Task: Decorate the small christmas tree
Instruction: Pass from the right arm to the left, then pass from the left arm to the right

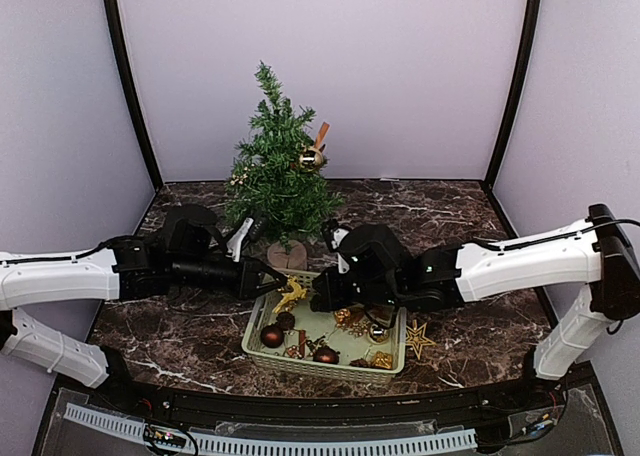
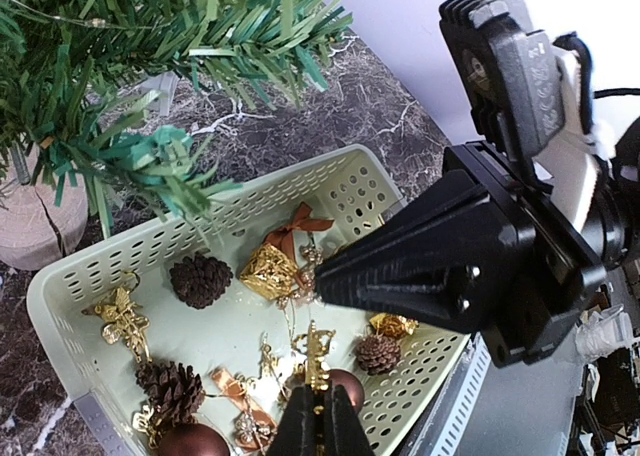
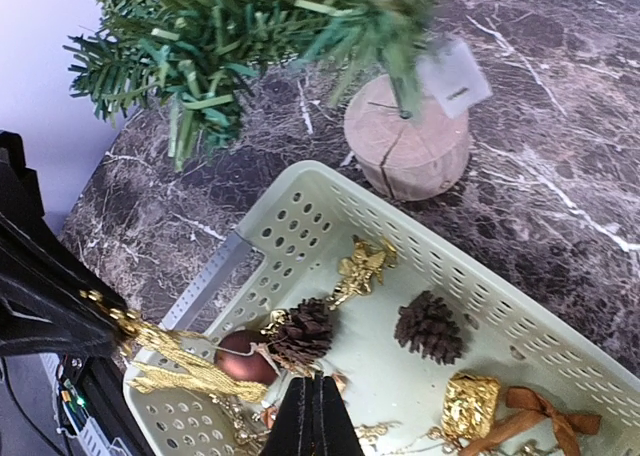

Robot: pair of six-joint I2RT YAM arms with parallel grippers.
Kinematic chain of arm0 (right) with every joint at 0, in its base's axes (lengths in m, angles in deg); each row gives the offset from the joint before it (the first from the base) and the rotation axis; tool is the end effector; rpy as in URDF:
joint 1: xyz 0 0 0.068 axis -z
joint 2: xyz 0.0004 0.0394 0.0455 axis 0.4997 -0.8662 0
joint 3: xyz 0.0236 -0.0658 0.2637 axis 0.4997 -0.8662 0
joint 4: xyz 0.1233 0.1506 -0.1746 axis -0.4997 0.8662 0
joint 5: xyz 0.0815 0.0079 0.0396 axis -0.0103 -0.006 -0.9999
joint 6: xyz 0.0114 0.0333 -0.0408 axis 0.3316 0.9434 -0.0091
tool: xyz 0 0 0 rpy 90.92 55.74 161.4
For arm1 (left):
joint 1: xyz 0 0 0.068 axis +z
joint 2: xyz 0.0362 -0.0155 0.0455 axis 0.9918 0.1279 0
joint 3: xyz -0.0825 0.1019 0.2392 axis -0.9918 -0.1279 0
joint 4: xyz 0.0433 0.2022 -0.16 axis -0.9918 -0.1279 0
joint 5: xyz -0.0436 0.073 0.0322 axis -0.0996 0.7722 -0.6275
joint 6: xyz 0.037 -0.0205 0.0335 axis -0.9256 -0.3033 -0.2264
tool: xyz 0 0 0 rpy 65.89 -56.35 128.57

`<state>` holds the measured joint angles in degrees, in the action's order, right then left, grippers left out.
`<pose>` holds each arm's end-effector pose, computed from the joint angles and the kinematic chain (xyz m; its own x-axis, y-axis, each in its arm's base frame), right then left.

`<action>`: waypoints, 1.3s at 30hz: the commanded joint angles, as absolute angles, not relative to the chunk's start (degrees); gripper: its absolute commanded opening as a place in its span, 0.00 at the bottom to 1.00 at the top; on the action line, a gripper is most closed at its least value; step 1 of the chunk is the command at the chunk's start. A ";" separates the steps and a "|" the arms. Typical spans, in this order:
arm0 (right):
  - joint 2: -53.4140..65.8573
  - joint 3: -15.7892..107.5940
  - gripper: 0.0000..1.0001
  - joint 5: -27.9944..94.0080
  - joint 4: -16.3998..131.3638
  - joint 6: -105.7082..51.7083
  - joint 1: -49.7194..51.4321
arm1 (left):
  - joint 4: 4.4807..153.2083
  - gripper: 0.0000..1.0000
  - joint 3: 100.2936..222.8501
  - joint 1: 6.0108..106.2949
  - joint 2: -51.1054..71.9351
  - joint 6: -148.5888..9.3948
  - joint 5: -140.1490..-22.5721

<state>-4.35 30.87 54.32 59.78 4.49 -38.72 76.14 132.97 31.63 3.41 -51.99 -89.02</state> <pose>0.1380 0.3311 0.2418 -0.6761 -0.0763 -0.7328 -0.5289 0.7427 0.4107 0.1611 -0.2145 0.2640 -0.6764 0.0904 -0.7310 0.6570 0.5228 -0.5432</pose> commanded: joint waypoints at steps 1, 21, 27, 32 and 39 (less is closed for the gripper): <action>-0.54 28.73 0.00 57.84 60.54 5.60 -38.57 | 75.26 0.00 131.52 31.48 0.24 -52.52 -89.53; 18.14 10.75 0.84 35.83 48.14 5.93 -29.92 | 80.24 0.00 132.14 31.50 -4.01 -60.15 -114.88; 16.96 10.82 0.86 32.34 48.94 5.67 -28.26 | 76.60 0.00 134.15 31.54 -3.95 -61.50 -111.86; 13.09 14.19 0.51 33.05 56.04 3.54 -28.22 | 74.59 0.00 133.94 31.59 -4.75 -61.50 -106.49; 14.57 8.97 0.51 18.71 34.91 8.44 -27.99 | 84.86 0.00 130.64 31.59 -6.55 -57.81 -110.31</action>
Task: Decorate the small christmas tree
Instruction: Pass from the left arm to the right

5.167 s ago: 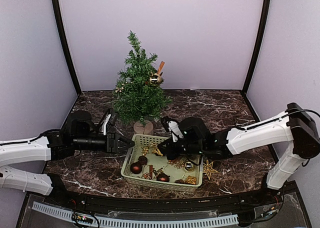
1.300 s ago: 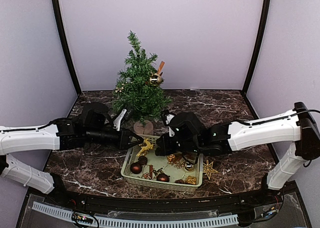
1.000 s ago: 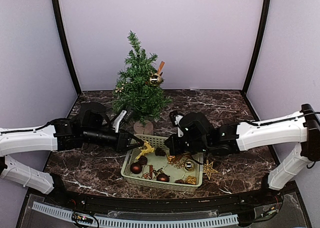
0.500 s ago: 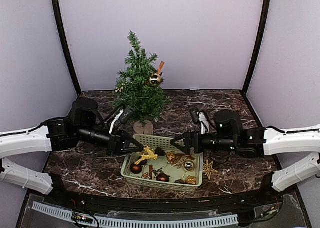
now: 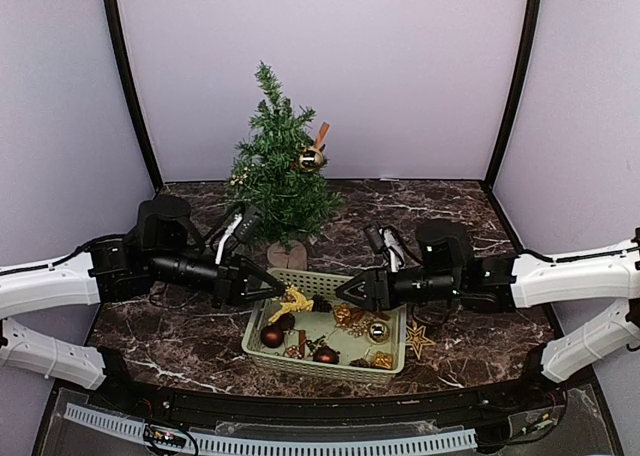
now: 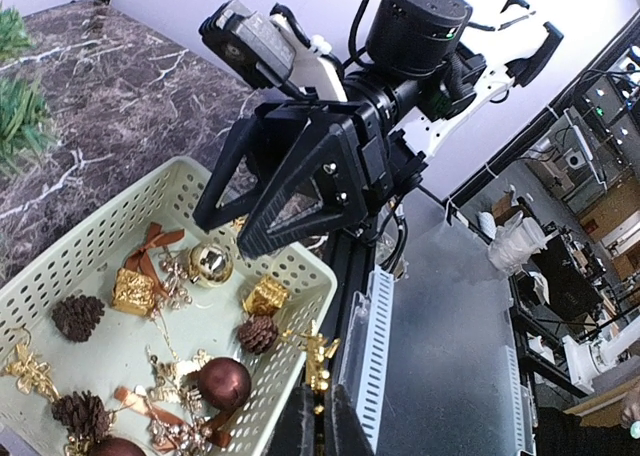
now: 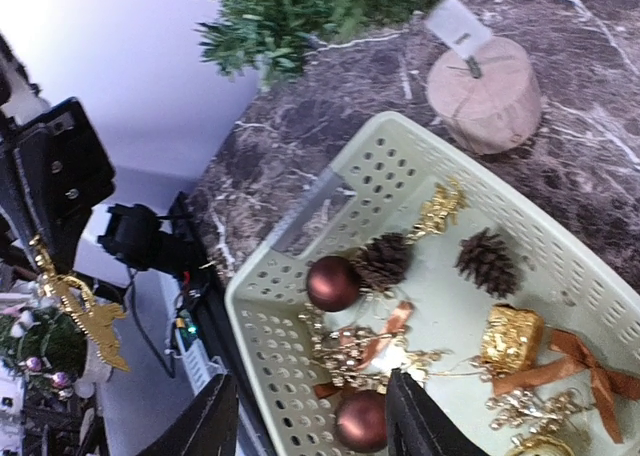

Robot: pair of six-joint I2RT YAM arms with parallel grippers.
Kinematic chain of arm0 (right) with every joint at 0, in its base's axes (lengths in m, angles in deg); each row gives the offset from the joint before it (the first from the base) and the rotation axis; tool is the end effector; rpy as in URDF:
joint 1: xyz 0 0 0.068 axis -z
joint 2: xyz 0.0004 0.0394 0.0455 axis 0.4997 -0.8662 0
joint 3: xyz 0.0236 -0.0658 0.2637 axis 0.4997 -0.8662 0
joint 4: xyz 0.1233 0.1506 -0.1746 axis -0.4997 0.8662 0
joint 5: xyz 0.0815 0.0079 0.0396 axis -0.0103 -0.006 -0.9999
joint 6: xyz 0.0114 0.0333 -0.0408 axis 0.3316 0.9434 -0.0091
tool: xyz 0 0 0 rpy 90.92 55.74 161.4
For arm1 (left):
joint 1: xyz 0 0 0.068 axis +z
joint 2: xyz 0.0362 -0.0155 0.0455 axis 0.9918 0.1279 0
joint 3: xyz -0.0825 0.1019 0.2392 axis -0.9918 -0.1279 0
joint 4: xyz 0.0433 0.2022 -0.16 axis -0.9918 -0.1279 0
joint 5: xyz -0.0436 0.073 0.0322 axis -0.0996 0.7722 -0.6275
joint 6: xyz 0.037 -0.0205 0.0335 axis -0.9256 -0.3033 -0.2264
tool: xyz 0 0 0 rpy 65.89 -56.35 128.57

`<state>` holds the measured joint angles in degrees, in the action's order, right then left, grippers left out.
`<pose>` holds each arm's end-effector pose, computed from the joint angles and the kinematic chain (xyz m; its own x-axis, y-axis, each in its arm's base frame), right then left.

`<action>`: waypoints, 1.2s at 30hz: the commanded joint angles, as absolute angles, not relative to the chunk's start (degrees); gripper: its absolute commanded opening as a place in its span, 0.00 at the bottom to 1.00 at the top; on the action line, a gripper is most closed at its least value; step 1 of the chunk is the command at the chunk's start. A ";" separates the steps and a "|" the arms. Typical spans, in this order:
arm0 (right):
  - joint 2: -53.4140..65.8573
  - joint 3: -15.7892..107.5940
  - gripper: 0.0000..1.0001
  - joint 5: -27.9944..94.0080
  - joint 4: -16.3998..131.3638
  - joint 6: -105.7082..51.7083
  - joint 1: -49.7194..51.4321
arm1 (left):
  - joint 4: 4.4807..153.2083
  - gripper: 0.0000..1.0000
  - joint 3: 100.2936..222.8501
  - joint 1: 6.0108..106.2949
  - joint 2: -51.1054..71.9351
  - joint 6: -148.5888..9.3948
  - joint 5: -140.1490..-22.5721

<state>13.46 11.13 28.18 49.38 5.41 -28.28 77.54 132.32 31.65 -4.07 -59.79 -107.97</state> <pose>0.1423 0.2447 0.2373 -0.7652 -0.0634 -0.6407 -0.5797 0.5007 0.6428 0.1364 -0.2007 0.2950 -0.5311 0.1805 -0.8278 0.8459 0.1694 -0.5058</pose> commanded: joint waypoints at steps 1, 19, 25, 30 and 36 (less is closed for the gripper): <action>14.15 8.41 0.50 15.90 31.10 10.01 -28.00 | 87.10 0.00 130.46 31.63 -6.68 -57.54 -110.78; 7.83 16.85 0.49 0.62 24.02 11.88 -31.41 | 89.03 0.00 133.61 31.63 -3.39 -54.91 -118.93; 6.14 17.91 0.47 -2.37 21.18 13.64 -32.46 | 87.89 0.00 133.43 31.59 -3.57 -55.34 -117.77; 7.40 17.01 0.41 -1.33 20.66 14.21 -32.46 | 87.09 0.00 133.14 31.63 -3.57 -55.64 -116.77; 8.64 16.70 0.36 -0.39 20.58 14.35 -32.41 | 87.02 0.00 132.82 31.59 -3.53 -55.52 -116.60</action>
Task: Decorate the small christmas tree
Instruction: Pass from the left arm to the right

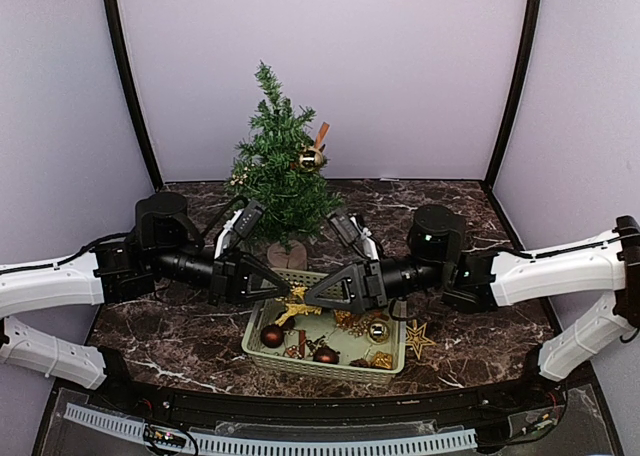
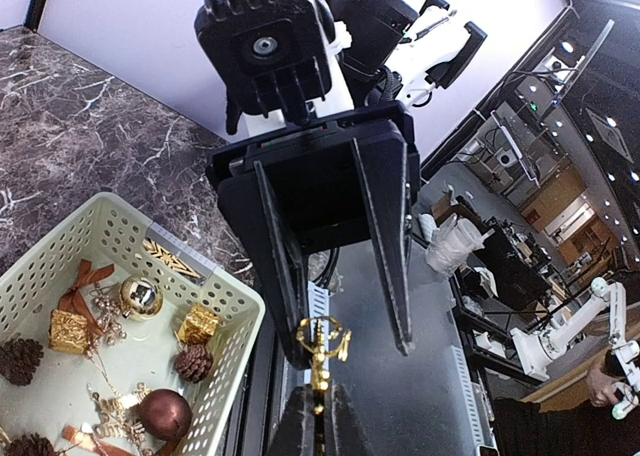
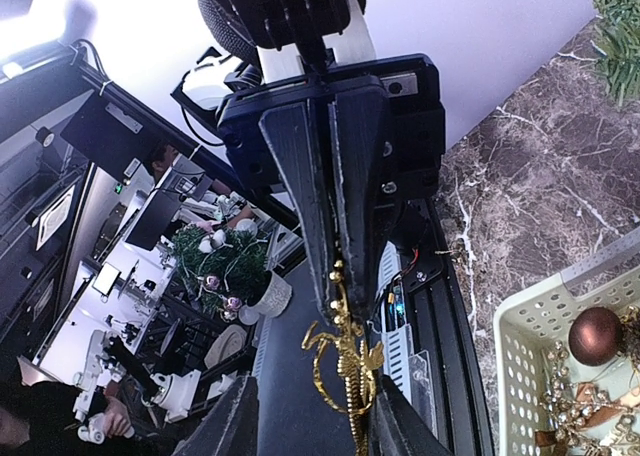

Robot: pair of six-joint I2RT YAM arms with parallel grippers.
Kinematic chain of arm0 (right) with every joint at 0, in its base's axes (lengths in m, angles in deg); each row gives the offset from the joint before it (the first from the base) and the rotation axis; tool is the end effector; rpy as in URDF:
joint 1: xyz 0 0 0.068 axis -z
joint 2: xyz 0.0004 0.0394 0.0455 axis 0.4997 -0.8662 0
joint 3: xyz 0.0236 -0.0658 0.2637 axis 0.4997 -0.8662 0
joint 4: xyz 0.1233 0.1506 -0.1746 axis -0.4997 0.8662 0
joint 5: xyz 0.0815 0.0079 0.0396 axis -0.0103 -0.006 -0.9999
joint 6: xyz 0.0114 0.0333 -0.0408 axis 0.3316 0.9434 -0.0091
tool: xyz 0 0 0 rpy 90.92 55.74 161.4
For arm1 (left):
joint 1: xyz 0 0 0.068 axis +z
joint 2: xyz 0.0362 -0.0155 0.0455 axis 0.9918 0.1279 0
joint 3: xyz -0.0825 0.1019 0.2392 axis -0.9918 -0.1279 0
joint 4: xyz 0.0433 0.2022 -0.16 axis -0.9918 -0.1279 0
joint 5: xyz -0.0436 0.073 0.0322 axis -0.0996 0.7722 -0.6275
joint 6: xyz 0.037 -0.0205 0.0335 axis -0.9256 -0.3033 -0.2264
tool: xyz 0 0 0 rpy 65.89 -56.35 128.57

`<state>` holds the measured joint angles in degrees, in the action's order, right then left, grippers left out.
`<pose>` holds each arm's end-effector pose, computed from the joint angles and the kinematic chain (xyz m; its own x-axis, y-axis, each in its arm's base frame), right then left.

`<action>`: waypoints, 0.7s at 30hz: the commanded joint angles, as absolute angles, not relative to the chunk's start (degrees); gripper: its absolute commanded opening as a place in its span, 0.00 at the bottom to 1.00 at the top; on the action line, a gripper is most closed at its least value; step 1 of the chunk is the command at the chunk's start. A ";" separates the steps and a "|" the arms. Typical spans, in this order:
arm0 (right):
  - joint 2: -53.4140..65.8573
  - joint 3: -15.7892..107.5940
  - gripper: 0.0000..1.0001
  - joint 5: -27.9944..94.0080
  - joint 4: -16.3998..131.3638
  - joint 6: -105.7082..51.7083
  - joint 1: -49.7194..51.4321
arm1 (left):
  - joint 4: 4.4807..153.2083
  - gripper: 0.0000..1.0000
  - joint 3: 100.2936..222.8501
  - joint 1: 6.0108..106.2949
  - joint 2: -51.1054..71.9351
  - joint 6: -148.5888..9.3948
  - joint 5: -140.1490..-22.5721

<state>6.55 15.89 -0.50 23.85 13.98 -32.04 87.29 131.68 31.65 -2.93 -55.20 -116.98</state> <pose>0.1263 0.2877 0.2785 -0.7326 -0.1902 -0.6536 -0.6413 -0.1290 0.7564 0.1353 -0.2063 0.3042 -0.5247 0.1463 -0.8386 0.8464 -0.0156 -0.5323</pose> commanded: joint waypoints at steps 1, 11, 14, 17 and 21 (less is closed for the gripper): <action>8.67 16.68 0.35 -0.12 20.65 14.33 -32.37 | 87.02 0.00 132.82 31.59 -3.54 -55.51 -116.60; 9.76 15.27 0.25 5.17 20.61 14.88 -31.98 | 87.02 0.00 132.48 31.59 -3.70 -55.26 -116.54; 9.53 15.35 0.24 5.87 21.23 14.39 -31.87 | 87.10 0.00 132.47 31.59 -3.66 -55.18 -116.60; 9.24 15.57 0.22 6.02 21.25 14.06 -31.89 | 87.19 0.00 132.54 31.59 -3.67 -55.08 -116.88; 8.87 16.01 0.22 6.38 21.84 13.53 -31.89 | 87.32 0.00 132.56 31.59 -3.44 -54.95 -117.08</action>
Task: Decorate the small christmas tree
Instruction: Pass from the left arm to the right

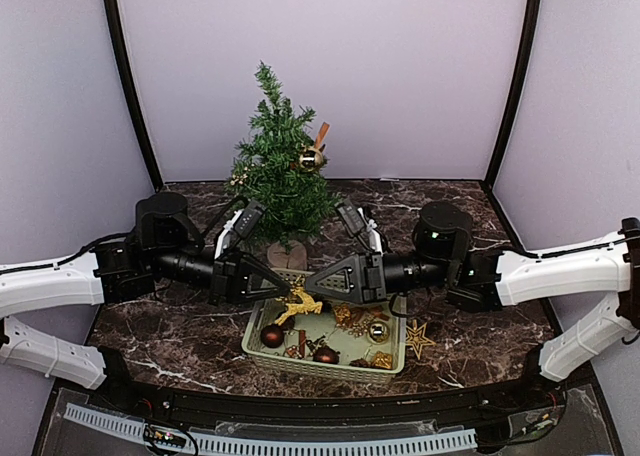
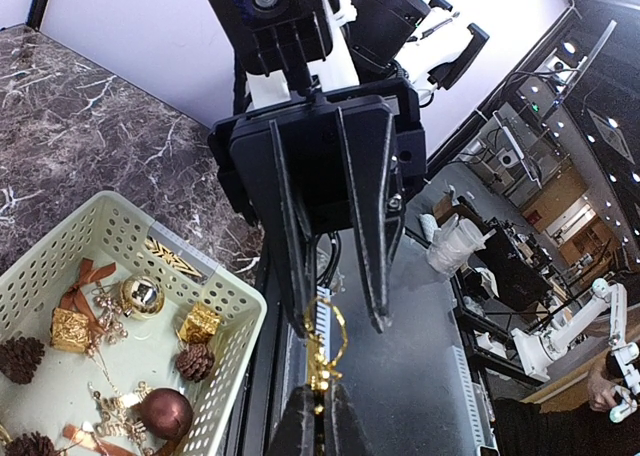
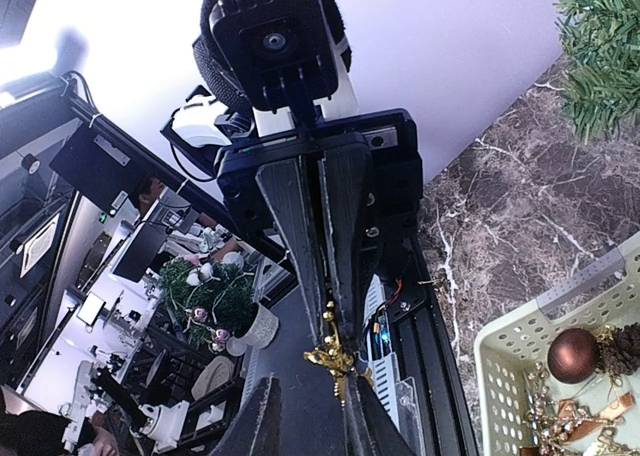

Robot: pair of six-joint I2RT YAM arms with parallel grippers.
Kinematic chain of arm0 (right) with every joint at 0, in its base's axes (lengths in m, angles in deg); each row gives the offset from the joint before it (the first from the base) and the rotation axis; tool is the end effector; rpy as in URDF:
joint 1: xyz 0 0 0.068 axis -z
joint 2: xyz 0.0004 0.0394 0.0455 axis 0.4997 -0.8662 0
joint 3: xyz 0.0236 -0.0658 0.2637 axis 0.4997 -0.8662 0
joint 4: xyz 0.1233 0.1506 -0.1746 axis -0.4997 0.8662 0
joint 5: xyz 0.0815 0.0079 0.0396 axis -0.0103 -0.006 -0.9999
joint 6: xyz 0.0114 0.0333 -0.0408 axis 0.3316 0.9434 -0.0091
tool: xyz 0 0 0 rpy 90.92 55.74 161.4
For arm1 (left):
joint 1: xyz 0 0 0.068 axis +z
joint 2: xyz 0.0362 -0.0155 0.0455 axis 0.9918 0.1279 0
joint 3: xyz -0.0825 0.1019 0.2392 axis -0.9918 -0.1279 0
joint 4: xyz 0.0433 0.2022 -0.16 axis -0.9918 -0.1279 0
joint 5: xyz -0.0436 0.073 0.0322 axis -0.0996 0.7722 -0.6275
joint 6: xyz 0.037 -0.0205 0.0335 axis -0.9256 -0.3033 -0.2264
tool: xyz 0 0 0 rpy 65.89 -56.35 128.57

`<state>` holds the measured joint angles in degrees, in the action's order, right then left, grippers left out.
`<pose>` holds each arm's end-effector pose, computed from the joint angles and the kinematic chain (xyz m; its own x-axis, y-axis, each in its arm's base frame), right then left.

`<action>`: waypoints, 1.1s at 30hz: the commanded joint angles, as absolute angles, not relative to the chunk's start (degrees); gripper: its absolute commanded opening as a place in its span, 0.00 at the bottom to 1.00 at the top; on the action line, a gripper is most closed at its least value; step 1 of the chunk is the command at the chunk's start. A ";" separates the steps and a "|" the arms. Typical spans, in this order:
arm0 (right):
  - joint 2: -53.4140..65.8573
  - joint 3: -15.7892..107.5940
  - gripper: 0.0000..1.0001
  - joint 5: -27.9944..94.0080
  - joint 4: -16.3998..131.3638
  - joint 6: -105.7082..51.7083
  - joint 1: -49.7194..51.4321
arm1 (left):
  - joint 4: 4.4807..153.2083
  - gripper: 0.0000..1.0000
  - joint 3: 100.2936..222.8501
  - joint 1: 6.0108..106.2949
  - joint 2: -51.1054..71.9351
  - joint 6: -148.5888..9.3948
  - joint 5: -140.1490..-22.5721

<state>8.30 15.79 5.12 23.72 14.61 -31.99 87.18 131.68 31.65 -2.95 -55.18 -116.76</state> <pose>0.1274 0.2835 0.2870 -0.7433 -0.1009 -0.6613 -0.6560 -0.0831 0.7501 0.1354 -0.2063 0.3041 -0.5260 0.1457 -0.8379 0.8460 -0.0115 -0.5330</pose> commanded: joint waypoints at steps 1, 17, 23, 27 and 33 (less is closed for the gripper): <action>8.77 16.05 0.22 6.56 21.92 13.40 -31.89 | 87.47 0.00 132.56 31.59 -3.46 -54.92 -117.15; 6.11 17.21 0.29 6.11 20.32 13.01 -31.89 | 89.40 0.00 132.40 31.59 -2.55 -53.94 -118.91; 6.16 17.53 0.35 5.98 20.10 13.03 -31.88 | 89.23 0.00 132.32 31.59 -2.20 -53.63 -118.30; 5.84 17.81 0.34 5.70 19.94 12.90 -31.89 | 89.56 0.00 132.13 31.59 -2.28 -53.43 -118.29; 5.57 17.99 0.23 5.79 19.40 13.29 -31.89 | 89.57 0.00 131.82 31.59 -2.41 -53.20 -117.78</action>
